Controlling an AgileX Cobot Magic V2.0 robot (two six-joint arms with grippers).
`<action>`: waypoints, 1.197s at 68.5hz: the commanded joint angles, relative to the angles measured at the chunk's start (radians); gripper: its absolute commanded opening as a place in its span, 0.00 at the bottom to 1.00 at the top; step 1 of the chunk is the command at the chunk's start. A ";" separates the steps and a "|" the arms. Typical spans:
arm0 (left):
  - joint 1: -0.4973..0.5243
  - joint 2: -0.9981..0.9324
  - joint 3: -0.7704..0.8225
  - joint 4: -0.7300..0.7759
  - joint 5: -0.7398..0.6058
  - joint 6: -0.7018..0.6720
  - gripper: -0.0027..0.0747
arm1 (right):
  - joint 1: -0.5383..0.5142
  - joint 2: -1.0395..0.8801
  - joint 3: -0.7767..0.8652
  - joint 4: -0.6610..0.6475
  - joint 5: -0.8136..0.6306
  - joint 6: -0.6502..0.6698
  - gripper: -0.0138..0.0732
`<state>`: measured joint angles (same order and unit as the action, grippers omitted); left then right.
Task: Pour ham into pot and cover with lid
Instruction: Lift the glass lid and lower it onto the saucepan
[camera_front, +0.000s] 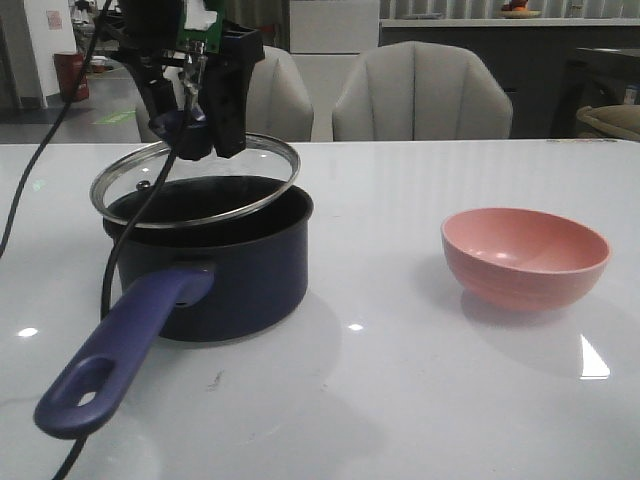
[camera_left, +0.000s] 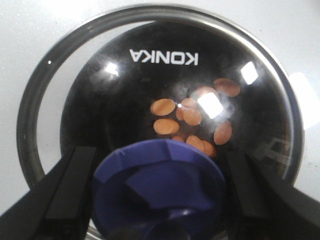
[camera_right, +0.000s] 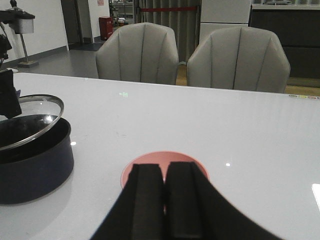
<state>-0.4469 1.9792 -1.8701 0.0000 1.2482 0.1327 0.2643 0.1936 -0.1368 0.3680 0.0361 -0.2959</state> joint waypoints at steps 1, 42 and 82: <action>-0.011 -0.055 -0.040 -0.014 0.020 -0.004 0.33 | -0.001 0.008 -0.028 -0.001 -0.085 -0.004 0.33; -0.017 -0.013 -0.040 -0.032 0.022 -0.004 0.33 | -0.001 0.008 -0.028 -0.001 -0.085 -0.004 0.33; -0.017 -0.017 -0.042 -0.030 0.022 -0.004 0.78 | -0.001 0.008 -0.028 -0.001 -0.085 -0.004 0.33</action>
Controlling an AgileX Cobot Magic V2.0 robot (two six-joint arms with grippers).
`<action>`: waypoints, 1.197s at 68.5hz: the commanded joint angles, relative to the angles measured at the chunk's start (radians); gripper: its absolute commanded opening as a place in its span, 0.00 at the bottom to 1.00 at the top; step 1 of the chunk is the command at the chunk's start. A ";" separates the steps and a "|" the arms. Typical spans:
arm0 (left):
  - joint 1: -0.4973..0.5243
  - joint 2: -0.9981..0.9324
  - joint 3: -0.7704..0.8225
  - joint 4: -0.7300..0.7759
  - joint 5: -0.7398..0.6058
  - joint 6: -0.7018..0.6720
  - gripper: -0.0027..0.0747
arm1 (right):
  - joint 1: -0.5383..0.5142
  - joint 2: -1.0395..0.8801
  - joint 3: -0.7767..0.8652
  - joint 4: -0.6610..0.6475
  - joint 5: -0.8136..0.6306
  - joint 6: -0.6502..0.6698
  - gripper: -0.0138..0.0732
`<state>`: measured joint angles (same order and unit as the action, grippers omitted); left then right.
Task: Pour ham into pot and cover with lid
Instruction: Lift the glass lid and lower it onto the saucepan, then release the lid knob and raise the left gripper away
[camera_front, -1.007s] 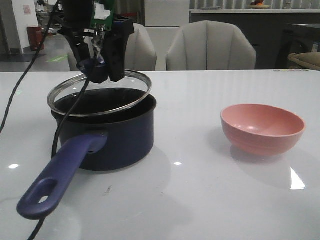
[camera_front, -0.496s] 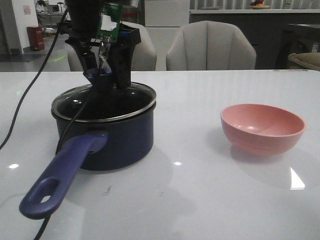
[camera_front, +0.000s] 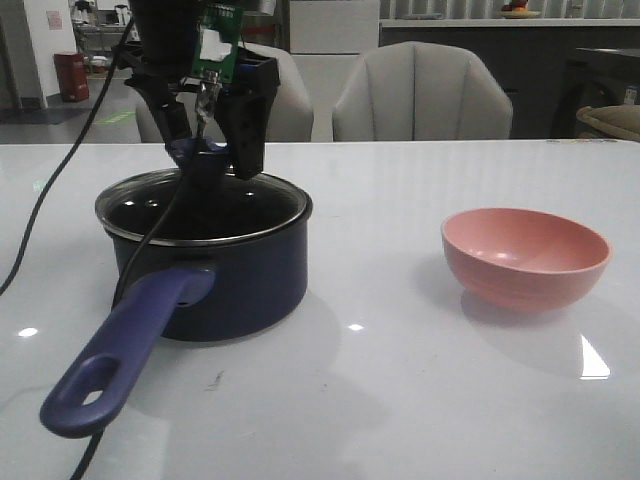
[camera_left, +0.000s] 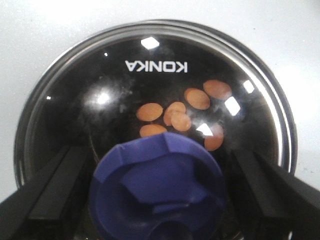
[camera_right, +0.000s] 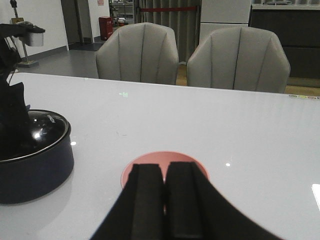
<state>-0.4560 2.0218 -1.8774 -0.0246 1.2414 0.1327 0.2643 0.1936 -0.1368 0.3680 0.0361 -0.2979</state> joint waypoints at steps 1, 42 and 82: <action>-0.007 -0.062 -0.034 -0.006 0.029 -0.004 0.78 | -0.001 0.008 -0.028 -0.001 -0.085 -0.002 0.33; 0.074 -0.334 0.033 -0.007 0.025 -0.004 0.77 | -0.001 0.008 -0.028 -0.001 -0.085 -0.002 0.33; 0.215 -0.926 0.736 -0.043 -0.406 -0.004 0.77 | -0.001 0.008 -0.028 -0.001 -0.085 -0.002 0.33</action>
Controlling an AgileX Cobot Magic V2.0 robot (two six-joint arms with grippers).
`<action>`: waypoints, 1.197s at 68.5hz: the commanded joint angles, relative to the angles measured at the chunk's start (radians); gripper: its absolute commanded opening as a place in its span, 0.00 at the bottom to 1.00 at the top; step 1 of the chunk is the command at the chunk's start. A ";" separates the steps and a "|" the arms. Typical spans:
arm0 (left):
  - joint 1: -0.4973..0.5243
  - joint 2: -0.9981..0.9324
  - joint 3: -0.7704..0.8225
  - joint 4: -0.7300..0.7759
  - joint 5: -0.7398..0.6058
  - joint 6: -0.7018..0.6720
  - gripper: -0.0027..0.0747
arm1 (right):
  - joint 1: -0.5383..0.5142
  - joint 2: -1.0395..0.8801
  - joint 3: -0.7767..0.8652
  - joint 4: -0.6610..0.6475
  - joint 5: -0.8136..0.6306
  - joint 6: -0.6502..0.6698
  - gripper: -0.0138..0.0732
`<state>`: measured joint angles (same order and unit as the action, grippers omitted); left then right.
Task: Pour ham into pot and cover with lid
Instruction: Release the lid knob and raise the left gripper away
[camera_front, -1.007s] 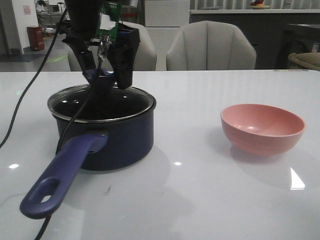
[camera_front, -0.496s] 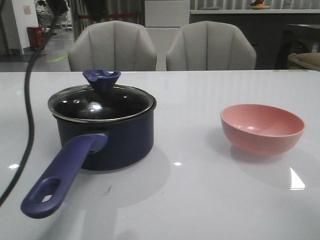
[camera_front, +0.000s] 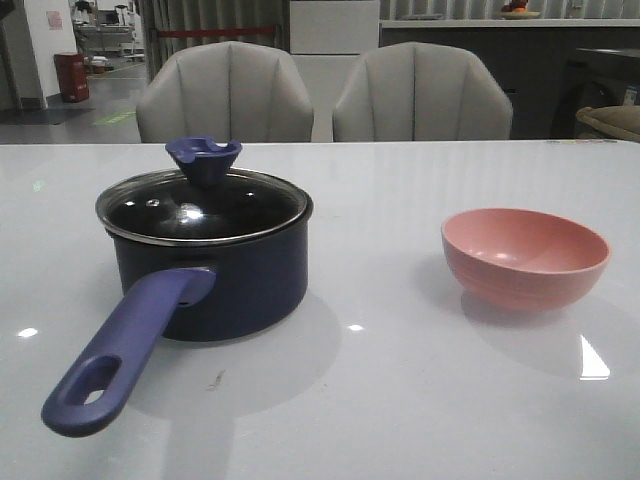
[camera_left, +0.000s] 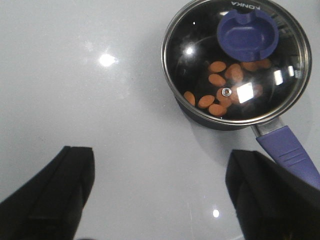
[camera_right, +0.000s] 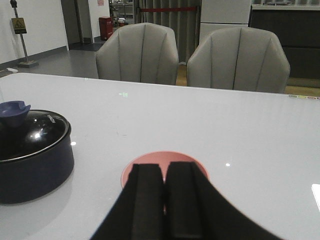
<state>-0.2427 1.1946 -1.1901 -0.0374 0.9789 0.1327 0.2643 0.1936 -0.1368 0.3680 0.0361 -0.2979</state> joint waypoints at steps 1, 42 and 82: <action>0.001 -0.122 0.079 -0.040 -0.163 -0.004 0.77 | -0.001 0.008 -0.028 -0.001 -0.085 -0.002 0.33; 0.000 -0.808 0.634 -0.123 -0.529 -0.004 0.42 | -0.001 0.008 -0.028 -0.001 -0.085 -0.002 0.33; -0.041 -1.037 0.800 -0.125 -0.598 -0.004 0.18 | -0.001 0.008 -0.028 -0.001 -0.085 -0.002 0.33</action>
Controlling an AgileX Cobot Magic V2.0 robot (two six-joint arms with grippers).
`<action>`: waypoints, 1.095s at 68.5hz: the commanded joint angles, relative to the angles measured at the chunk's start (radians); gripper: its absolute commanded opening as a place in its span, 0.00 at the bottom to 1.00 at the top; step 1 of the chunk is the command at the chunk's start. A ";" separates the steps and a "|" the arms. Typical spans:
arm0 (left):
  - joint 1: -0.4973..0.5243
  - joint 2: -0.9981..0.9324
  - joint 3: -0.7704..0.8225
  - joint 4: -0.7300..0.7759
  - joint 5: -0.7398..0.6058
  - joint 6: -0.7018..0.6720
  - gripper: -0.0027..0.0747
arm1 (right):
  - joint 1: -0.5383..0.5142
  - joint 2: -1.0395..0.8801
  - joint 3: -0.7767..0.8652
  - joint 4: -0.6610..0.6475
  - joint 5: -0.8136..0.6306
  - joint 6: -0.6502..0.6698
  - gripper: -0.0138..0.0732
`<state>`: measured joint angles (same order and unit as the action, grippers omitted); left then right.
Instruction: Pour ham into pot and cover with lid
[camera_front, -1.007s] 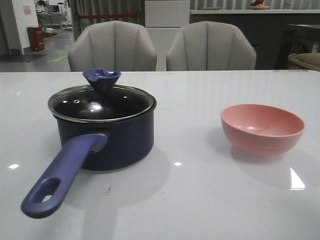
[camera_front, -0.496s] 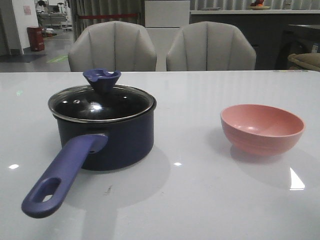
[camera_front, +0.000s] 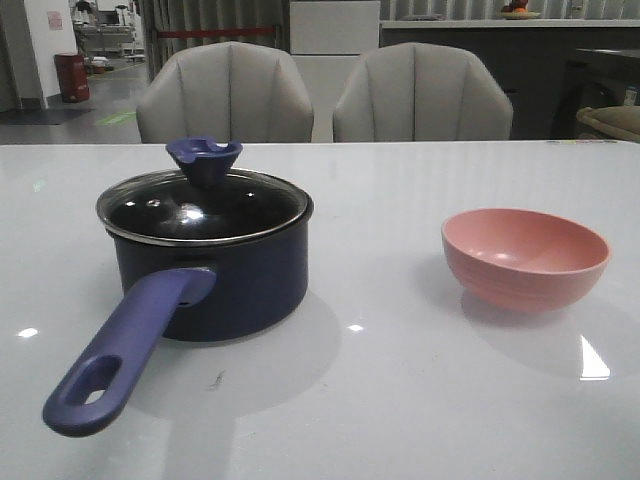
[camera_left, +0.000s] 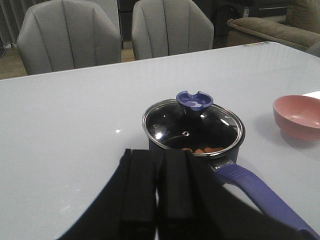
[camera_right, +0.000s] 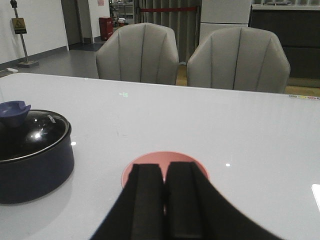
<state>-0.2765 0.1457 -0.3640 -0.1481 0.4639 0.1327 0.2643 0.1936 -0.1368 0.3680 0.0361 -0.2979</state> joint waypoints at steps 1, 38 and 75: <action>-0.007 0.012 -0.026 -0.015 -0.083 -0.004 0.18 | -0.001 0.008 -0.028 -0.001 -0.085 -0.002 0.33; 0.052 -0.011 0.067 0.020 -0.217 -0.004 0.18 | -0.001 0.008 -0.028 -0.001 -0.085 -0.002 0.33; 0.252 -0.170 0.361 0.158 -0.451 -0.200 0.18 | -0.001 0.008 -0.028 -0.001 -0.085 -0.002 0.33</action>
<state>-0.0207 -0.0046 0.0028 0.0000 0.1242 -0.0384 0.2643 0.1936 -0.1368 0.3680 0.0361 -0.2979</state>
